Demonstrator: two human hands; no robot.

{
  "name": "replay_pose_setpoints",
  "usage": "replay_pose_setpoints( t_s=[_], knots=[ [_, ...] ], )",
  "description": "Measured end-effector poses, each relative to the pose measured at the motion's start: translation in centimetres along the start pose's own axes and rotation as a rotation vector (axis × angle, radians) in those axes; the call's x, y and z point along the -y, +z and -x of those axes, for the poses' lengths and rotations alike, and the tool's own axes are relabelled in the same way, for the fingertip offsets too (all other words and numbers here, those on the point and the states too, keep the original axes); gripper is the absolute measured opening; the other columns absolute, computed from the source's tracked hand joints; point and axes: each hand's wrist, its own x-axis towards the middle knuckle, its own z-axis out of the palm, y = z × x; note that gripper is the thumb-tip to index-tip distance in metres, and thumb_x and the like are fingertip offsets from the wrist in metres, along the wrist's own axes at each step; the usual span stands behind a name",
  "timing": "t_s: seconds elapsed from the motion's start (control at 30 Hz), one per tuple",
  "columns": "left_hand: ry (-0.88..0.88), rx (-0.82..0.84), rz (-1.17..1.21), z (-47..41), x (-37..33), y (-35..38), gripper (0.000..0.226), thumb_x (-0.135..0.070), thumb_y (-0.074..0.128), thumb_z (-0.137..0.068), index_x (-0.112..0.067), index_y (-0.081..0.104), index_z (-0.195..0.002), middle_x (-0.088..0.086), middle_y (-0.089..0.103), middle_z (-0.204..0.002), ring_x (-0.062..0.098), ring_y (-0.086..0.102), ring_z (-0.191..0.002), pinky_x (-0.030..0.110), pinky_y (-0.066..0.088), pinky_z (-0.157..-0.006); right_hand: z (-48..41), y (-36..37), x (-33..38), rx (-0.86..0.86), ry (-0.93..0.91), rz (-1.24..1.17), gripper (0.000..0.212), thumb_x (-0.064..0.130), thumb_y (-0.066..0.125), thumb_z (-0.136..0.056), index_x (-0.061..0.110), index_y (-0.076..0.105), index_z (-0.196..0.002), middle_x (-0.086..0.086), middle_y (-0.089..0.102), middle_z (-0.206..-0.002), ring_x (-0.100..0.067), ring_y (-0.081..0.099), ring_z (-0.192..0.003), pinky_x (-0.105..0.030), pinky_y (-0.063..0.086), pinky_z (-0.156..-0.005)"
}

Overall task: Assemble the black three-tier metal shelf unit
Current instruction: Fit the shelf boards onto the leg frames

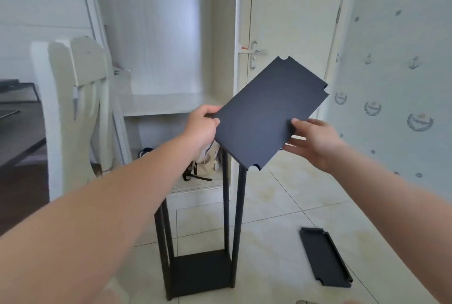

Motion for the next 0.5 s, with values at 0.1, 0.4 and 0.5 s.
replay_pose_setpoints(
  t_s=[0.1,0.4,0.5],
  knots=[
    [0.023,-0.057,-0.031,0.4,-0.3,-4.7,0.038,0.001,0.045,-0.097,-0.028,0.066,-0.109,0.000,0.066,-0.115,0.012,0.059,-0.088,0.028,0.048,-0.076,1.1,3.7,-0.1,0.019,0.052,-0.069,0.014,0.012,0.055,-0.103,0.002,0.061,-0.111,-0.017,0.067,-0.113,-0.033,0.074,-0.090,-0.041,0.063,-0.076],
    [0.021,-0.210,-0.039,0.1,1.7,-11.4,0.038,0.000,0.045,-0.097,-0.021,0.066,-0.121,-0.005,0.061,-0.121,0.016,0.058,-0.106,0.026,0.044,-0.084,1.1,9.5,-2.2,0.053,0.107,-0.212,0.022,0.013,0.056,-0.103,0.001,0.058,-0.122,-0.021,0.068,-0.119,-0.034,0.075,-0.092,-0.043,0.062,-0.073],
    [0.094,-0.377,-0.102,0.1,3.2,-11.2,0.023,-0.015,0.058,-0.094,-0.030,0.060,-0.111,-0.006,0.061,-0.123,0.021,0.063,-0.101,0.031,0.050,-0.084,0.2,11.0,-3.4,-0.038,0.076,-0.263,0.020,0.010,0.056,-0.103,0.000,0.056,-0.120,-0.020,0.069,-0.116,-0.033,0.075,-0.089,-0.043,0.062,-0.071]
  ],
)
